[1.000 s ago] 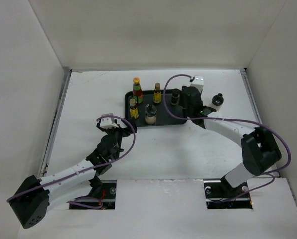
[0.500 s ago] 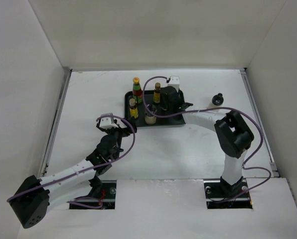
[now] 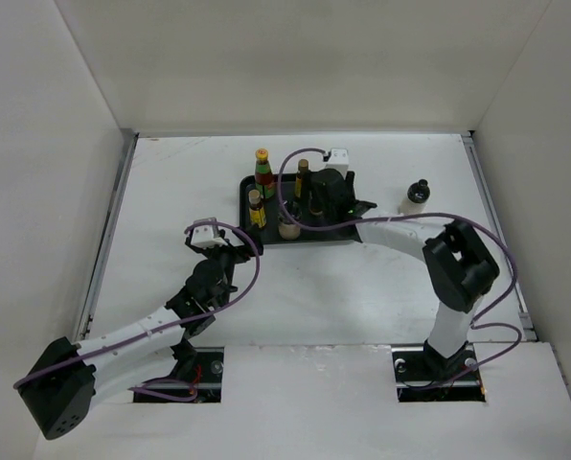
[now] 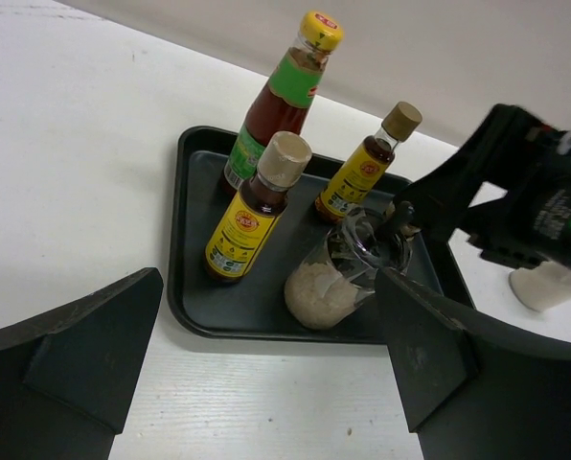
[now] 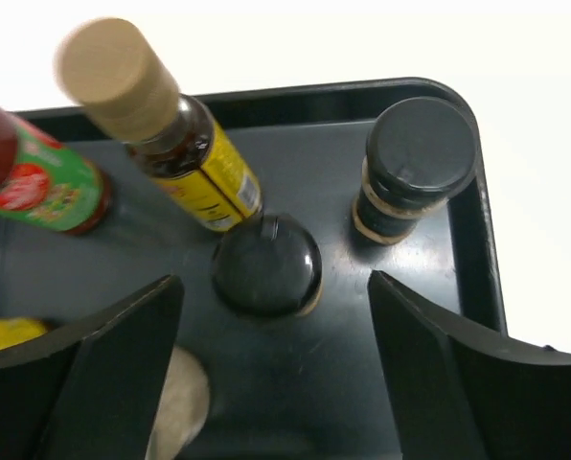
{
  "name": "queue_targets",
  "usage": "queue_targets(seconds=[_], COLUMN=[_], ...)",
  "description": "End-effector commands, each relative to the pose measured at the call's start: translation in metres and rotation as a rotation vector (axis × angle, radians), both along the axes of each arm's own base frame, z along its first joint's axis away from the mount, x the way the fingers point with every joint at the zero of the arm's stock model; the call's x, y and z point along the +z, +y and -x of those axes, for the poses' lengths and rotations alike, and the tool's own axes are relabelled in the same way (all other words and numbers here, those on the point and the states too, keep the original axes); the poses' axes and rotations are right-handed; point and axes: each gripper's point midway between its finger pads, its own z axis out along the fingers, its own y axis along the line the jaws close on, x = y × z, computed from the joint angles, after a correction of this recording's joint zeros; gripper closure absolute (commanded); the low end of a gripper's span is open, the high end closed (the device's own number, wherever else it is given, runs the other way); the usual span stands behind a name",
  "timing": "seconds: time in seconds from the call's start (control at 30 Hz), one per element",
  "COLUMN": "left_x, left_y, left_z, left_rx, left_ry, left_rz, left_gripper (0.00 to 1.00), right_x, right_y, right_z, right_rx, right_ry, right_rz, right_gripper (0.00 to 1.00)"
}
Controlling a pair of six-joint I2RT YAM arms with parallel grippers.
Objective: Organize the condiment bottles
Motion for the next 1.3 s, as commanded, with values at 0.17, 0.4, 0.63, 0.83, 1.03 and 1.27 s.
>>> queue_targets(seconds=[0.17, 0.4, 0.63, 0.83, 1.03, 1.27], left_x=[0.019, 0.02, 0.017, 0.015, 0.011, 0.011], left_y=[0.004, 0.004, 0.0, -0.003, -0.009, -0.008], left_z=[0.001, 0.0, -0.001, 0.0, -0.001, 0.0], left_rx=[0.009, 0.008, -0.005, -0.014, -0.026, -0.023], left_ry=[-0.056, -0.057, -0.045, -0.042, -0.03, -0.034], left_rz=[0.058, 0.05, 0.034, 0.029, 0.017, 0.022], left_gripper=[0.04, 0.04, 0.04, 0.04, 0.04, 0.04], right_x=[0.097, 0.078, 0.05, 0.024, 0.005, -0.007], right_y=[-0.041, -0.203, -0.245, -0.269, -0.27, -0.27], right_z=[0.038, 0.047, 0.033, 0.016, -0.01, -0.023], right_rx=[-0.035, -0.419, -0.508, -0.56, -0.528, -0.538], right_ry=[-0.157, -0.14, -0.046, 0.004, 0.022, 0.006], right_rz=[-0.157, -0.029, 0.03, 0.023, -0.009, -0.018], right_gripper=[0.03, 0.0, 0.0, 0.0, 0.0, 0.27])
